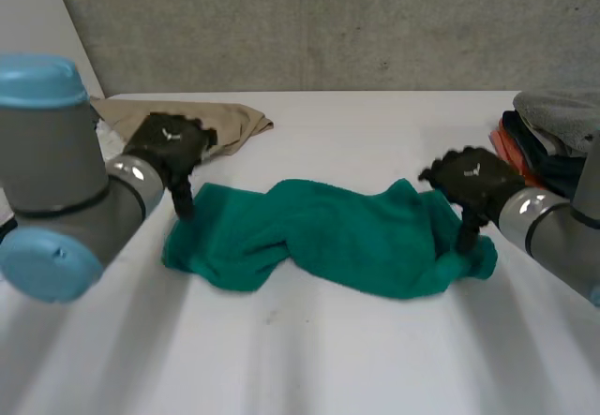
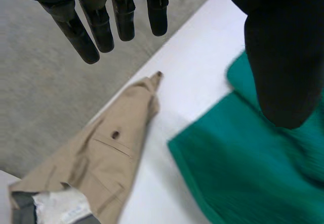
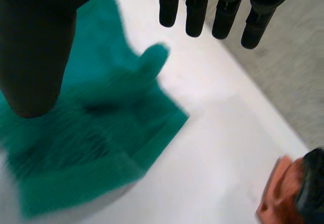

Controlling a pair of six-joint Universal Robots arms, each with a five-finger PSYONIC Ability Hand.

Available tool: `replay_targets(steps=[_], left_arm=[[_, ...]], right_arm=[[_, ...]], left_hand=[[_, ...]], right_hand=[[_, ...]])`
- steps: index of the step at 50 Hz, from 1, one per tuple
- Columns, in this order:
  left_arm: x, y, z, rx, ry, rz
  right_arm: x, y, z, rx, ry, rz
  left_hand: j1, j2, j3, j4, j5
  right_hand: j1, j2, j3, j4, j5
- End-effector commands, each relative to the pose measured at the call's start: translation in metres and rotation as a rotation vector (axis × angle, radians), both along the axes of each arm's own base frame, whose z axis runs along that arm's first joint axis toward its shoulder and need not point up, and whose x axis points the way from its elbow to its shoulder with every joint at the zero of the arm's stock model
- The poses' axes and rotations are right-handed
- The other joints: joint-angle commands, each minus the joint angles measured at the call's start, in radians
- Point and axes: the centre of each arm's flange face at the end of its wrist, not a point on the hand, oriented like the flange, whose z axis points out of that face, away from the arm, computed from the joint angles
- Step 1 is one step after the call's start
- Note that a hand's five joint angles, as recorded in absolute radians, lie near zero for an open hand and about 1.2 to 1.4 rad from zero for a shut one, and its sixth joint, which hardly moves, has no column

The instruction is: Fold the laundry.

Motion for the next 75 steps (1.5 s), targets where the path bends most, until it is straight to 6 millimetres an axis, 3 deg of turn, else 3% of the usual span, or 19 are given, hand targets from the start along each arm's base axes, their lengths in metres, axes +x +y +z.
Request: replay_targets(steps=[1, 14, 18, 22, 24, 28, 33, 37, 39, 43, 44, 46, 47, 48, 54, 67, 72, 73, 75], left_arm=[[-0.009, -0.049, -0.032, 0.022, -0.021, -0.019], [-0.02, -0.074, -0.098, 0.135, -0.27, -0.108], [-0.02, -0.069, -0.105, 0.176, -0.317, -0.098], [-0.031, -0.065, -0.099, 0.128, -0.322, -0.098], [-0.035, -0.069, -0.09, 0.078, -0.302, -0.085], [-0.044, -0.088, -0.04, -0.15, -0.206, 0.012], [-0.036, -0.095, 0.071, -0.481, 0.084, 0.179], [-0.031, -0.085, 0.116, -0.604, 0.243, 0.179], [-0.032, -0.082, 0.118, -0.608, 0.263, 0.15], [-0.038, -0.072, 0.089, -0.495, 0.228, 0.047], [-0.041, -0.069, 0.073, -0.437, 0.207, -0.001], [-0.044, -0.067, 0.055, -0.375, 0.191, -0.044], [-0.045, -0.065, 0.037, -0.305, 0.173, -0.075], [-0.044, -0.064, 0.029, -0.27, 0.164, -0.082], [-0.031, -0.058, -0.004, -0.086, 0.136, -0.053], [-0.014, -0.04, -0.002, 0.006, 0.194, -0.073], [-0.014, -0.041, -0.008, 0.014, 0.187, -0.073], [-0.015, -0.042, -0.01, 0.014, 0.186, -0.075], [-0.016, -0.044, -0.014, 0.022, 0.181, -0.075]], right_arm=[[0.022, -0.03, -0.002, -0.076, -0.075, 0.023], [0.05, -0.075, -0.055, -0.077, 0.092, 0.149], [0.053, -0.079, -0.072, -0.047, 0.113, 0.16], [0.057, -0.093, -0.075, -0.087, 0.097, 0.133], [0.058, -0.099, -0.07, -0.11, 0.076, 0.118], [0.06, -0.12, -0.023, -0.252, -0.017, 0.048], [0.041, -0.136, 0.091, -0.516, -0.274, -0.158], [0.031, -0.122, 0.152, -0.632, -0.447, -0.166], [0.03, -0.113, 0.157, -0.62, -0.467, -0.146], [0.031, -0.094, 0.134, -0.481, -0.433, -0.082], [0.034, -0.088, 0.117, -0.411, -0.418, -0.052], [0.036, -0.085, 0.094, -0.331, -0.394, -0.032], [0.038, -0.081, 0.072, -0.249, -0.366, -0.022], [0.038, -0.081, 0.061, -0.215, -0.352, -0.025], [0.038, -0.081, 0.007, -0.024, -0.242, -0.041], [0.056, -0.099, -0.073, 0.119, -0.096, -0.003], [0.064, -0.097, -0.075, 0.12, -0.105, 0.005], [0.066, -0.098, -0.067, 0.113, -0.121, 0.006], [0.07, -0.095, -0.038, 0.084, -0.166, 0.009]], left_hand=[[-0.026, -0.021, -0.022, -0.014, -0.008], [-0.056, -0.051, -0.051, -0.043, -0.037], [0.202, 0.207, 0.206, 0.214, 0.22], [1.126, 1.131, 1.131, 1.139, 1.145], [1.13, 1.135, 1.134, 1.143, 1.148], [1.13, 1.135, 1.134, 1.143, 1.148], [1.13, 1.135, 1.134, 1.143, 1.148], [1.13, 1.135, 1.134, 1.143, 1.148], [1.13, 1.135, 1.134, 1.143, 1.148], [1.13, 1.135, 1.134, 1.143, 1.148], [0.799, 0.804, 0.803, 0.812, 0.817], [0.41, 0.415, 0.414, 0.423, 0.428], [0.205, 0.21, 0.209, 0.217, 0.223], [0.171, 0.176, 0.175, 0.183, 0.189], [0.047, 0.052, 0.051, 0.06, 0.065], [0.03, 0.034, 0.034, 0.042, 0.048], [0.027, 0.031, 0.031, 0.039, 0.045], [0.027, 0.031, 0.031, 0.039, 0.045], [0.018, 0.023, 0.022, 0.03, 0.036]], right_hand=[[-0.058, -0.044, -0.045, -0.054, -0.022], [0.048, 0.062, 0.061, 0.051, 0.084], [0.188, 0.202, 0.201, 0.192, 0.224], [1.104, 1.118, 1.117, 1.107, 1.14], [1.134, 1.148, 1.148, 1.138, 1.171], [1.134, 1.148, 1.148, 1.138, 1.171], [1.134, 1.148, 1.148, 1.138, 1.171], [1.134, 1.148, 1.148, 1.138, 1.171], [1.134, 1.148, 1.148, 1.138, 1.171], [1.134, 1.148, 1.148, 1.138, 1.171], [1.134, 1.148, 1.148, 1.138, 1.171], [0.697, 0.711, 0.71, 0.7, 0.733], [0.025, 0.039, 0.038, 0.029, 0.061], [-0.069, -0.055, -0.056, -0.065, -0.033], [-0.032, -0.018, -0.018, -0.028, 0.004], [0.235, 0.249, 0.248, 0.239, 0.271], [0.843, 0.857, 0.856, 0.846, 0.879], [1.131, 1.146, 1.145, 1.135, 1.168], [1.134, 1.148, 1.148, 1.138, 1.171]])
